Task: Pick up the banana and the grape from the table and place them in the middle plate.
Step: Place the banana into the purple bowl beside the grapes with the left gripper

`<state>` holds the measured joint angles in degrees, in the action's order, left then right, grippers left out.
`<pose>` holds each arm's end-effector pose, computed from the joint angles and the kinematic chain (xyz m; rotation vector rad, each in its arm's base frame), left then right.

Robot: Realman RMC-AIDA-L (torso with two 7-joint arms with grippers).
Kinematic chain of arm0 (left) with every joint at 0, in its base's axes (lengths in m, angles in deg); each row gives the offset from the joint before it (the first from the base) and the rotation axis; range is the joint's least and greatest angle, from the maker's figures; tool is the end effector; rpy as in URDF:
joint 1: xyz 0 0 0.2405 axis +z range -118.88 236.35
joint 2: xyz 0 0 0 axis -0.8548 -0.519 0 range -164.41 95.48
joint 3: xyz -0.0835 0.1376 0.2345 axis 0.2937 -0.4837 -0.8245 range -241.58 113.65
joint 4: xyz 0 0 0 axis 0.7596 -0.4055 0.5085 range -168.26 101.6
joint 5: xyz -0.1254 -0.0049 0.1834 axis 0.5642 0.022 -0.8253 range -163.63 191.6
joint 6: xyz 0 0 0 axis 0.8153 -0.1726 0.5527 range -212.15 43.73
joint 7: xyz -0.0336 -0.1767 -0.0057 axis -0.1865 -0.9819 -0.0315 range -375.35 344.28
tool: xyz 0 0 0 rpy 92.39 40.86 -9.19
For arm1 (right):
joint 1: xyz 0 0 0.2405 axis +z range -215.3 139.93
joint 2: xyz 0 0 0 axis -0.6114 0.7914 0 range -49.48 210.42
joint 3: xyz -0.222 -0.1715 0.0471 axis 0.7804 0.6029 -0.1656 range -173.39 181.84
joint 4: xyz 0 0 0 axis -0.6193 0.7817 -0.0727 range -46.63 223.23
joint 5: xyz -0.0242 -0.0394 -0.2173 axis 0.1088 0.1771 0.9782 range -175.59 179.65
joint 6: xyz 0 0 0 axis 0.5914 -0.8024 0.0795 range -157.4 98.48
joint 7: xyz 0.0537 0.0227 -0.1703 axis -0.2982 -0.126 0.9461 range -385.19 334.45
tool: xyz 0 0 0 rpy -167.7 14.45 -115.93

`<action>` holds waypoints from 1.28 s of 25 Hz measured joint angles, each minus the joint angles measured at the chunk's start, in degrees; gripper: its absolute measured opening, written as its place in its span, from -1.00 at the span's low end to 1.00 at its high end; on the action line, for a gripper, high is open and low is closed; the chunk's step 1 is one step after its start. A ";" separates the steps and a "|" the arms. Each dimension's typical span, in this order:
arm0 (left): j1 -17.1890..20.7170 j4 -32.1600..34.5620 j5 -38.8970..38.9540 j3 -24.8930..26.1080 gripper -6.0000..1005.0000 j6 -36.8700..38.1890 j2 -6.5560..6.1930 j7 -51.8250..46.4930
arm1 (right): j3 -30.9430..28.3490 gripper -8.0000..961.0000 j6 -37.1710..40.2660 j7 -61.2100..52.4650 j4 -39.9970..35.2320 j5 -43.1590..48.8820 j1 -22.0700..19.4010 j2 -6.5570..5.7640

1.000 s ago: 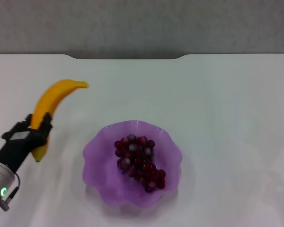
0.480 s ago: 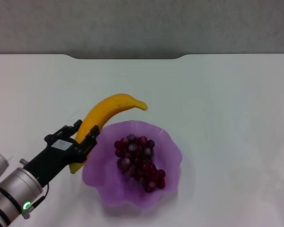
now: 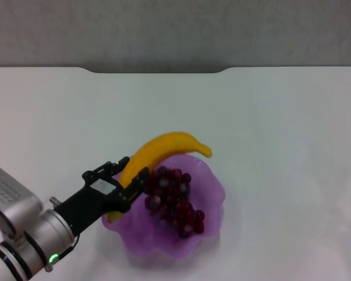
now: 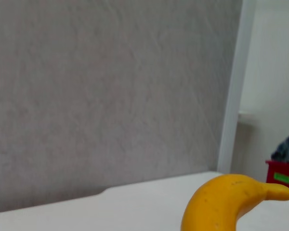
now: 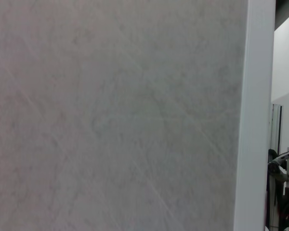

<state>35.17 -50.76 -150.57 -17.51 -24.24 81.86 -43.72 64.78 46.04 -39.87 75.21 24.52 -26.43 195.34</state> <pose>-0.3073 0.3526 -0.1170 -2.1643 -0.6122 -0.7973 0.4290 0.3118 0.0710 -1.4455 0.3736 0.5762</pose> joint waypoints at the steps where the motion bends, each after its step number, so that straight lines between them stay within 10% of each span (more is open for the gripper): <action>1: -0.23 -0.03 0.00 -0.44 -0.02 -1.29 0.13 1.06 | 0.00 -0.98 0.00 0.00 0.00 0.00 0.04 0.00; 32: -0.70 -2.62 -0.01 -2.90 0.04 -6.31 0.46 7.07 | 0.70 -0.98 -0.01 -0.03 0.01 0.18 0.43 0.00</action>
<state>34.47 -53.38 -150.58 -20.41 -30.55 82.32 -36.65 65.49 46.03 -39.90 75.21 24.71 -26.00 195.34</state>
